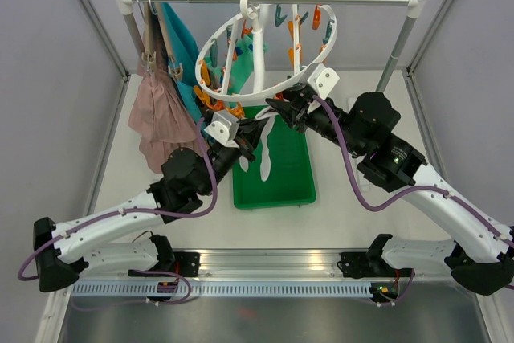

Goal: Clip the socks to the hanger
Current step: Clamp the sock onto the hanger.

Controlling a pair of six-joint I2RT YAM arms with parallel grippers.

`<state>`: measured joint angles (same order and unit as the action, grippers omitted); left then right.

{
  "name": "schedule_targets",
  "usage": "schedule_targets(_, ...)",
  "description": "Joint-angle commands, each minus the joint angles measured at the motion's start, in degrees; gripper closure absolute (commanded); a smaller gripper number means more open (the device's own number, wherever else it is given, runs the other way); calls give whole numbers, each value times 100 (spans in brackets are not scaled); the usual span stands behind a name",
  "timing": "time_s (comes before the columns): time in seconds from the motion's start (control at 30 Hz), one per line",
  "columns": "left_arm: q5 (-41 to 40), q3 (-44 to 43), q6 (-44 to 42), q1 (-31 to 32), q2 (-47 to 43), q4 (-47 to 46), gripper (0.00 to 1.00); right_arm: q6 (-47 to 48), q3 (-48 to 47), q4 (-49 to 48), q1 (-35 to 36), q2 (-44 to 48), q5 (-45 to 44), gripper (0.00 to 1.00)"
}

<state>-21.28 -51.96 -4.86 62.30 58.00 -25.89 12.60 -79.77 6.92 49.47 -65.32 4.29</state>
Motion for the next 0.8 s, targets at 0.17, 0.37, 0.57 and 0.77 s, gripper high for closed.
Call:
schedule_targets(0.17,721,-59,205,-34,-210,-373,98,-21,-162,-50,-17,2,159,100)
schedule_targets(0.37,774,-86,223,-34,-201,-373,98,-38,-180,-59,-17,-51,212,100)
schedule_targets(0.57,686,-103,231,-43,-175,-312,98,-143,-179,-68,-17,-33,107,92)
schedule_targets(0.77,528,-226,240,-43,-105,-101,97,-539,-241,64,-17,72,-130,47)
